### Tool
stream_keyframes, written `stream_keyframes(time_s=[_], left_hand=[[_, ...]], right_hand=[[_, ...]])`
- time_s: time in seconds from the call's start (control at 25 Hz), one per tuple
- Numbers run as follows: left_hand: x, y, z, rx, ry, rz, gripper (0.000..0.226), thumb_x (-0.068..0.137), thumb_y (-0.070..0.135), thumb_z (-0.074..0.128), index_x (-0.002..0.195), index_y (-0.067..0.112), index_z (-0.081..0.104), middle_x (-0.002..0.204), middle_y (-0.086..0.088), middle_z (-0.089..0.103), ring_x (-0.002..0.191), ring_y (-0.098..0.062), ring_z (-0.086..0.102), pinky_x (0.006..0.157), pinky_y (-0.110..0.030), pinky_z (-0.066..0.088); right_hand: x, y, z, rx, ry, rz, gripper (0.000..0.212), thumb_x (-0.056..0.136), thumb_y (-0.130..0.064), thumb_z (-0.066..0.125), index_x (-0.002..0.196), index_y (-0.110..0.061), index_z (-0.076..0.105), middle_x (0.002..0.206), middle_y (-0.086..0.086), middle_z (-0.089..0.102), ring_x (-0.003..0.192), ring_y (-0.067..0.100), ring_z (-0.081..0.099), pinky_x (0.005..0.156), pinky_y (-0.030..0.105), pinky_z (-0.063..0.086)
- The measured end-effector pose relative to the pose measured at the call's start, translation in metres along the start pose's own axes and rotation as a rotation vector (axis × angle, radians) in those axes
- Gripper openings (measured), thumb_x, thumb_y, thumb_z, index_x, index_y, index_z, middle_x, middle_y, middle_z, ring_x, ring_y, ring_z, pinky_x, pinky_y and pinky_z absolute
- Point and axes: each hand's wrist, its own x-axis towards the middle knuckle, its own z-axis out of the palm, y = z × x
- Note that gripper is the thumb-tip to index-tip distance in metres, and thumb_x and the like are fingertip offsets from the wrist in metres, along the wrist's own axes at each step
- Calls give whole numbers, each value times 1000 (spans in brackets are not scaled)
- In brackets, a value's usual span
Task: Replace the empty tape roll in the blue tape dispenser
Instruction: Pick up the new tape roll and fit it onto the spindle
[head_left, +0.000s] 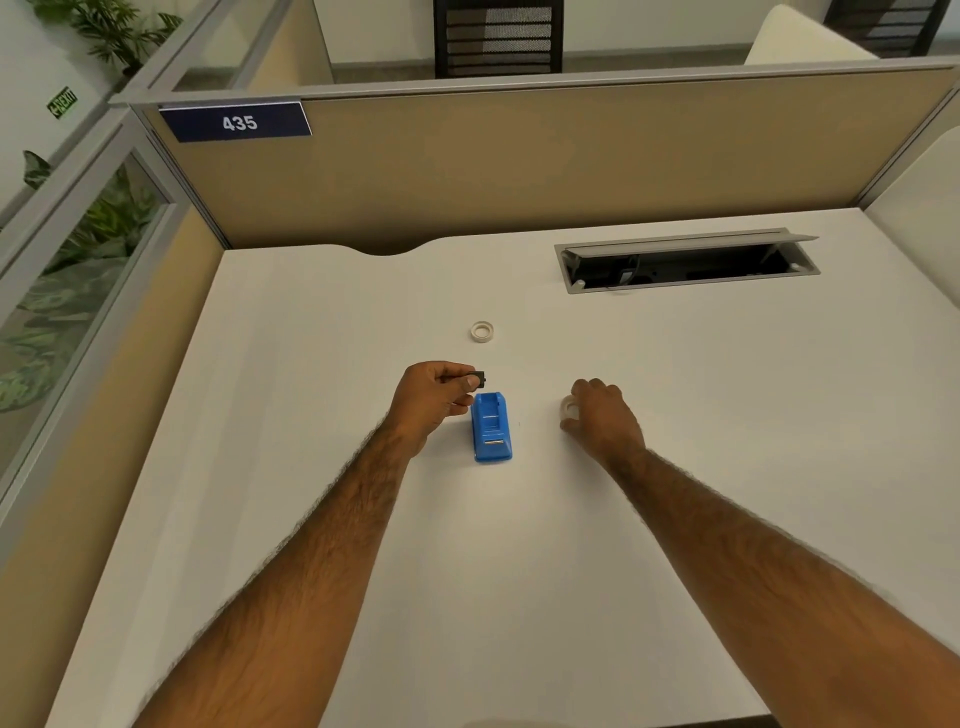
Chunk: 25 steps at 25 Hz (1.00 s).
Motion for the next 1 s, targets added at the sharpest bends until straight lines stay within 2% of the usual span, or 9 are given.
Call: stream_keyframes(time_s=[0.2, 0.32, 0.4, 0.48, 0.56, 0.64, 0.76, 0.88, 1.0], left_hand=[[0, 0, 2, -35, 1, 3, 20, 89, 10, 71, 109, 8, 72, 97, -7, 77, 85, -19, 74, 73, -27, 61], [0, 1, 3, -71, 0, -2, 21, 88, 7, 72, 109, 5, 72, 95, -8, 77, 86, -21, 75, 71, -25, 61], [0, 3, 5, -84, -5, -3, 21, 87, 7, 72, 108, 5, 72, 93, -7, 77, 85, -21, 76, 68, -23, 60], [0, 5, 6, -81, -1, -4, 21, 87, 7, 72, 108, 6, 72, 93, -6, 77, 83, -19, 76, 67, -22, 59], [0, 8, 8, -78, 1, -1, 20, 87, 7, 72, 108, 7, 72, 94, -7, 77, 84, -20, 76, 67, -23, 60], [-1, 11, 9, -75, 2, 8, 19, 87, 7, 72, 107, 8, 73, 95, -7, 77, 84, -20, 76, 68, -23, 60], [-3, 13, 8, -62, 5, 26, 19, 88, 8, 72, 106, 10, 73, 94, -6, 78, 82, -18, 76, 65, -21, 59], [-6, 16, 7, -66, -2, 43, 21, 88, 9, 72, 109, 9, 73, 96, -7, 78, 83, -19, 76, 70, -25, 60], [-9, 18, 7, -44, 2, 52, 20, 87, 11, 74, 107, 11, 73, 96, -5, 77, 82, -17, 76, 70, -23, 60]], right_hand=[[-3, -9, -1, 279, 44, 66, 48, 86, -22, 64, 133, -18, 54, 122, 9, 58, 111, 27, 57, 90, 32, 46], [1, -26, -13, 543, 121, 65, 44, 85, -15, 67, 129, -20, 61, 123, 8, 61, 110, 23, 59, 92, 23, 43], [1, -42, -23, 686, 130, 41, 43, 85, -9, 68, 126, -19, 63, 126, 4, 62, 111, 22, 59, 96, 30, 49], [-2, -57, -31, 860, 86, 10, 43, 84, -3, 67, 124, -18, 63, 126, 2, 62, 109, 23, 62, 88, 32, 56], [-7, -70, -37, 998, 30, -21, 45, 83, 2, 65, 122, -19, 62, 123, 2, 62, 105, 24, 65, 73, 21, 58], [-12, -80, -42, 1057, -4, -53, 44, 83, 2, 65, 121, -20, 61, 122, 2, 62, 105, 23, 64, 75, 22, 58], [-16, -91, -44, 1100, -27, -90, 37, 87, -3, 65, 120, -18, 59, 124, 3, 61, 106, 24, 64, 88, 36, 58], [-18, -98, -43, 1138, -41, -109, 29, 93, -11, 62, 121, -14, 56, 123, 7, 61, 105, 26, 65, 89, 39, 58], [-22, -102, -42, 1141, -61, -103, 34, 92, -17, 65, 125, -13, 54, 124, 7, 61, 108, 25, 65, 90, 38, 58]])
